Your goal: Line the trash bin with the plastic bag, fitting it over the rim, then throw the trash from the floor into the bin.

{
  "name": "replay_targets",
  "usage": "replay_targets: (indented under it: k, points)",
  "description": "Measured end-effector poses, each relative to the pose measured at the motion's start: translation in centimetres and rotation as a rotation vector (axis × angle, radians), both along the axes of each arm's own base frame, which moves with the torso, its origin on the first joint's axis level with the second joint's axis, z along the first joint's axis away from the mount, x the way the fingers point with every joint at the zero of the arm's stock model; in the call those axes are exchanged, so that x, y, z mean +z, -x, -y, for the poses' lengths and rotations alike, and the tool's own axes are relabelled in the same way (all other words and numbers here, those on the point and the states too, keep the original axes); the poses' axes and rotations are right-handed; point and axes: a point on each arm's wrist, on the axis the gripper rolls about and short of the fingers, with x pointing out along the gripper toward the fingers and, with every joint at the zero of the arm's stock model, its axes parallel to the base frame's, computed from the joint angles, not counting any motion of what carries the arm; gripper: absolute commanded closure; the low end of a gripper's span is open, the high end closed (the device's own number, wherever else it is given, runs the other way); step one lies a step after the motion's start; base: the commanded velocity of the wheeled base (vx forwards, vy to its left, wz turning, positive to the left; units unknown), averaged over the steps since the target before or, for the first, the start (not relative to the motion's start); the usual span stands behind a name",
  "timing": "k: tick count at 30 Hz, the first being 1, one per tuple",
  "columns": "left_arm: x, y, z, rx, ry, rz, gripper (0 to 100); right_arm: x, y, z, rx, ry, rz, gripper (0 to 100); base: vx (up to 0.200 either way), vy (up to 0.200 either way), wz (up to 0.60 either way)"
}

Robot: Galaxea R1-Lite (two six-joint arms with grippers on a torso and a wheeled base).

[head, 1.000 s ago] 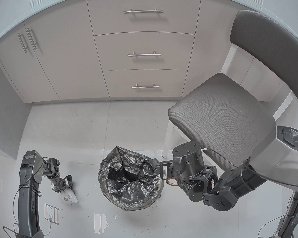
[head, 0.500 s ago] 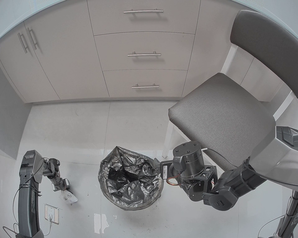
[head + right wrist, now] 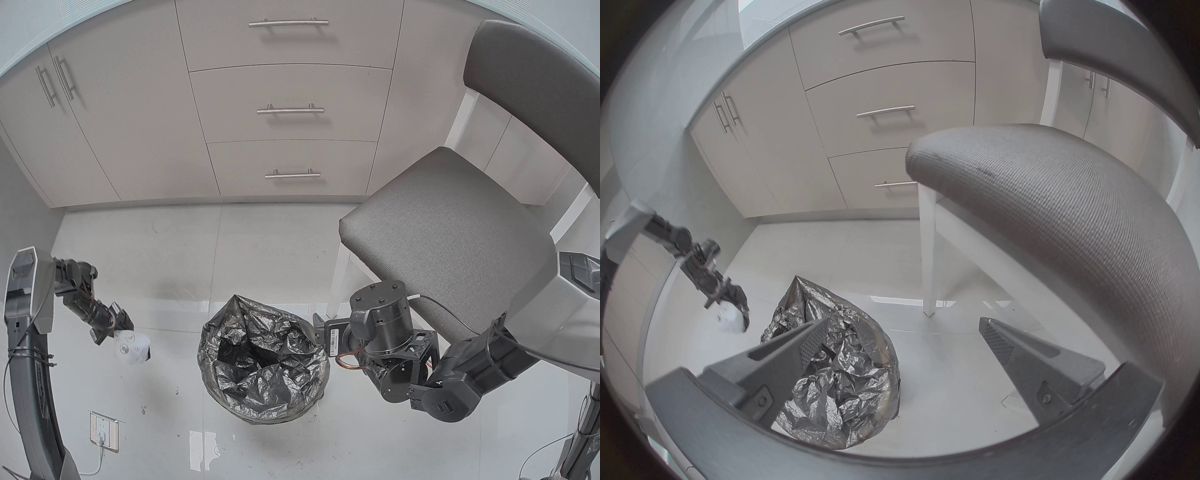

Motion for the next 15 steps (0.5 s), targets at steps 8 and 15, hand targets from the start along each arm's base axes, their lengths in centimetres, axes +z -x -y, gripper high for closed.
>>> replay_targets:
  k: [8,15]
  points:
    - [12.5,1.4,4.8,0.059,0.152,0.061,100,1.1,0.1,0.4,-0.005,-0.013,0.02,0,0.0,0.0,0.0]
    - [19.1,3.2,14.0,-0.104,0.188,0.075,100,2.3,0.1,1.1,-0.019,-0.034,0.042,0,0.0,0.0,0.0]
